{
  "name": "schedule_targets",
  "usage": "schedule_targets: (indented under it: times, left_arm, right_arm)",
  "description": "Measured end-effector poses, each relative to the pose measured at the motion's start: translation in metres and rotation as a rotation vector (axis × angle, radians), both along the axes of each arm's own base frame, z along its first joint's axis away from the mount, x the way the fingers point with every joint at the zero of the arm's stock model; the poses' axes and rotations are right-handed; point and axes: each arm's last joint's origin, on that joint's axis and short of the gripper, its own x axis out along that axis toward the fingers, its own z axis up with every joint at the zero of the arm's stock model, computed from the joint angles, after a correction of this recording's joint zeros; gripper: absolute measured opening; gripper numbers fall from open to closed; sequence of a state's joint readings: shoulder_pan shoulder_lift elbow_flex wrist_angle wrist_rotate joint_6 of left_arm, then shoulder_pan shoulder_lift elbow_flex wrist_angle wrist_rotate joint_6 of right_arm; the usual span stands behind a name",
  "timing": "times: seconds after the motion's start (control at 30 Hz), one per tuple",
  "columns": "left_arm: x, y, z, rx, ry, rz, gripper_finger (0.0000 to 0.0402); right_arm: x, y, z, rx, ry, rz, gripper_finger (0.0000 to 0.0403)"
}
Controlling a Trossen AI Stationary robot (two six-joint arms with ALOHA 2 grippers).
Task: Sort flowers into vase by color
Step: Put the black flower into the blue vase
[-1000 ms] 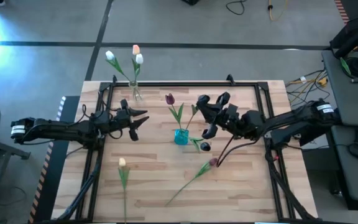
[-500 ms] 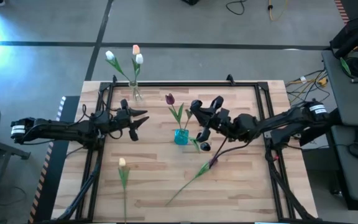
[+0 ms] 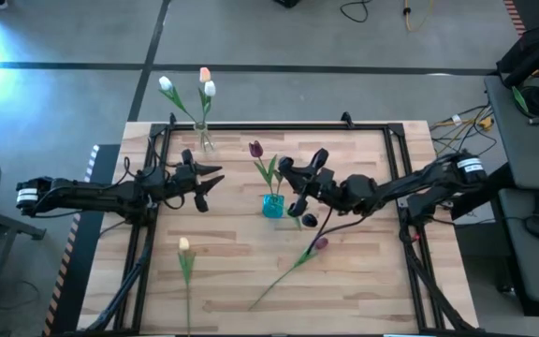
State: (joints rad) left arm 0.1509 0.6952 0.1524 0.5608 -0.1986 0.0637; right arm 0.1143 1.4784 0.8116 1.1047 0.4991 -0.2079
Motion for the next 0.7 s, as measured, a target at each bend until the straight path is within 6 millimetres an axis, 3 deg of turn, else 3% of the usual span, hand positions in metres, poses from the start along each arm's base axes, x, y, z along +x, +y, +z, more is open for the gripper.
schedule_targets:
  times: [0.2,0.53,0.7]
  left_arm:
    - [0.000,0.000,0.000,-0.002,-0.001,0.000,0.0114]
    - [0.000,0.000,0.000,-0.002,-0.003,0.000,0.0114]
    - [0.000,0.000,0.000,-0.002,-0.003,0.000,0.0114]
  right_arm:
    - [0.005,-0.002,-0.011,0.029,0.044,-0.082,0.0026]
    - [0.004,-0.003,-0.015,0.054,0.114,-0.123,0.0129]
    - [-0.001,-0.004,-0.012,0.050,0.173,-0.145,0.0159]
